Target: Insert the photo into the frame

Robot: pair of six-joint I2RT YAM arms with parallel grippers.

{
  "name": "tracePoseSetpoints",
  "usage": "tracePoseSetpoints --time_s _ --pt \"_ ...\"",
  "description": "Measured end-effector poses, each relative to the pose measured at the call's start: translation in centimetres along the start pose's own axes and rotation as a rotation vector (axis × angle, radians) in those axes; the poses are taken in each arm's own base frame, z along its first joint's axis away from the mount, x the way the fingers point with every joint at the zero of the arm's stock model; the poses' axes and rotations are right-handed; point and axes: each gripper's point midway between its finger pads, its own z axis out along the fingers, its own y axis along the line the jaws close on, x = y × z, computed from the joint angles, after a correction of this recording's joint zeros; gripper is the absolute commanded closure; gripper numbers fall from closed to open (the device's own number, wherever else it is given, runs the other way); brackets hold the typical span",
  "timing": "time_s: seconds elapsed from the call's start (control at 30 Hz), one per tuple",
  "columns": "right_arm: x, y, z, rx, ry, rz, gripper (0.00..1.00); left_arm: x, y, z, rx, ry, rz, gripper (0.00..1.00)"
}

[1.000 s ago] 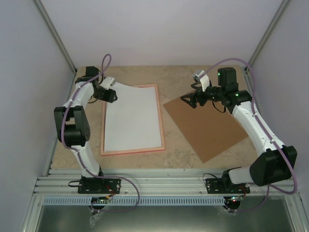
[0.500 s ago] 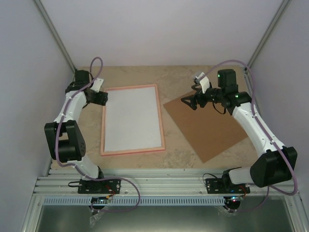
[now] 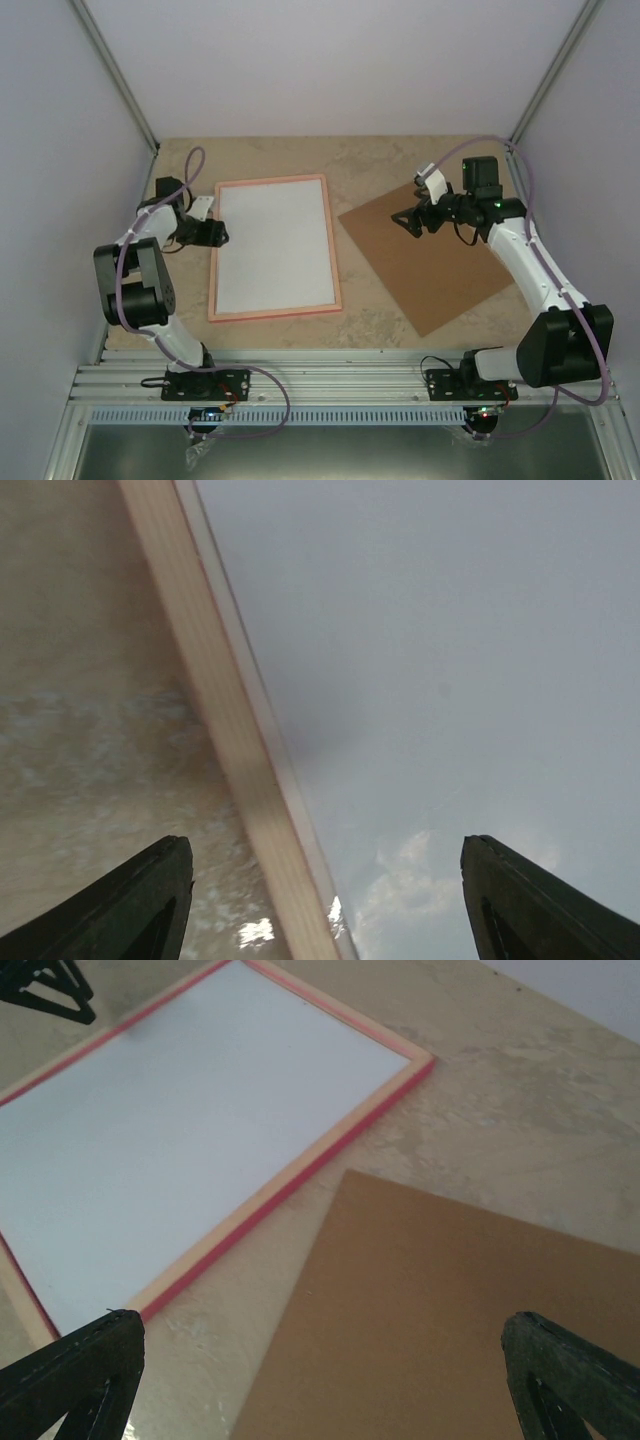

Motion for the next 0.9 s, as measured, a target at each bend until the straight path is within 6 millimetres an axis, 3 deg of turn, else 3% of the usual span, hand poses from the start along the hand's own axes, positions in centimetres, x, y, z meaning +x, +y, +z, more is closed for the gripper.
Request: tracePoseSetpoints --time_s 0.2,0.33,0.5,0.77,0.83,0.9 --pt "2.0 -3.0 -1.4 0.061 0.029 0.024 0.02 0.9 -0.7 1.6 0.066 0.023 -0.055 0.24" --pt "4.8 -5.8 -2.4 0.105 0.078 0.073 0.02 0.4 -1.3 1.9 0.074 0.01 -0.056 0.25" --pt "8.6 -8.9 -3.9 0.151 0.139 0.14 0.03 -0.5 -3.6 2.4 0.108 0.005 -0.017 0.25" --pt "15.2 -12.3 -6.3 0.18 0.232 0.275 0.04 -5.9 -4.5 0.1 0.046 -0.105 0.08 0.21" --pt "16.6 -12.9 -6.8 0.184 0.249 0.307 0.06 -6.7 -5.9 -0.6 0.019 -0.123 0.151 0.21" --pt "17.7 -13.6 -7.3 0.188 0.261 0.341 0.07 -7.3 -9.0 -1.1 0.015 -0.141 0.25 0.22"
